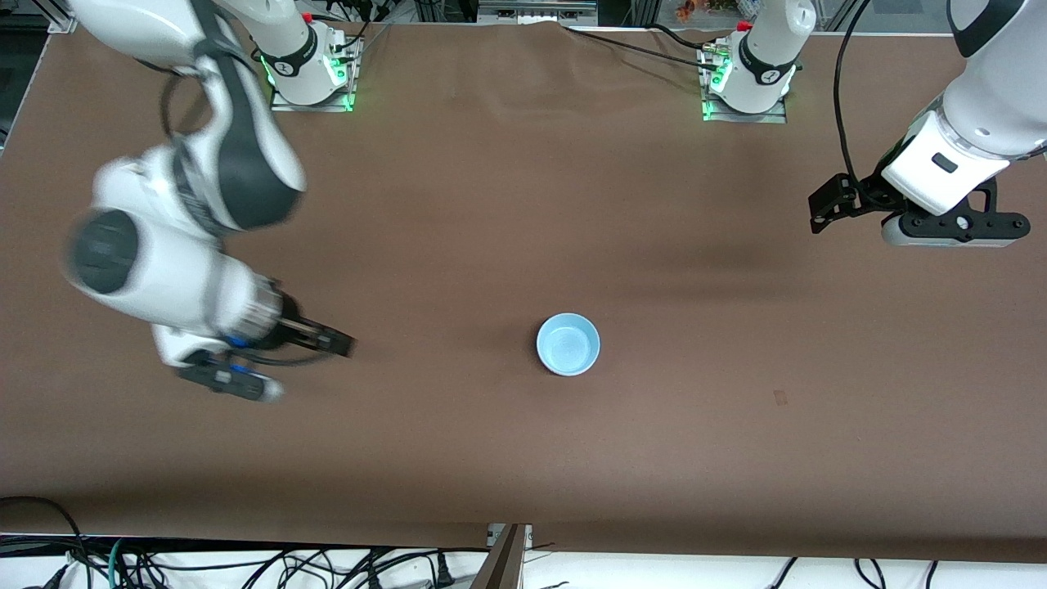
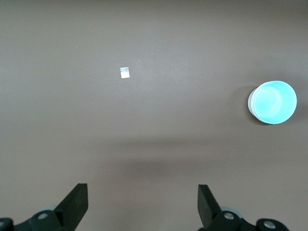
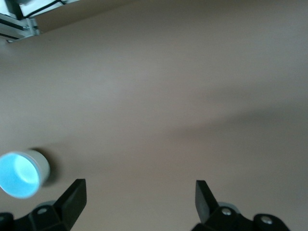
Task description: Stack pink and blue bowls on white bowl
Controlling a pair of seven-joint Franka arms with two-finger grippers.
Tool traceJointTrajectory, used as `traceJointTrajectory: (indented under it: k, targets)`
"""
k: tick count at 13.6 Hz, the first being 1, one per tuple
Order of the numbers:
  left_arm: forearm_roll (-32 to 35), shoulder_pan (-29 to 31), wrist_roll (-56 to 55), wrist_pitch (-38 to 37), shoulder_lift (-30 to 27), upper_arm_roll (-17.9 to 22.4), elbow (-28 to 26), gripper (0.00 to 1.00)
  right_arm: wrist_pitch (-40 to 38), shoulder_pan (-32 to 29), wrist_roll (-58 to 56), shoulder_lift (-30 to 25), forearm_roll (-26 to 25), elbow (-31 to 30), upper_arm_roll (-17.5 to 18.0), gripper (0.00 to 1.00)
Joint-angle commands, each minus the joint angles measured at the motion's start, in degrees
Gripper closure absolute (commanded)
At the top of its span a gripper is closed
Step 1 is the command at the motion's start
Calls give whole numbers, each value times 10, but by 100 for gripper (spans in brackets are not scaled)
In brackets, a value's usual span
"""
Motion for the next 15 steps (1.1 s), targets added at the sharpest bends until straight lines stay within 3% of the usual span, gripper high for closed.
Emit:
traceJointTrajectory:
  k: [1, 4, 8, 15]
  targets:
    - [-1, 5, 9, -7, 22, 2, 31, 0, -18, -29, -59, -171, 4, -176, -4, 0]
    - [15, 6, 8, -8, 51, 6, 67, 0, -63, -29, -134, -266, -2, -249, -36, 0]
    - [14, 9, 9, -10, 63, 7, 95, 0, -83, -52, -204, -318, -12, -293, -42, 0]
    - [11, 34, 35, -25, 70, 8, 114, 0, -85, -68, -248, -328, -44, -295, -39, 0]
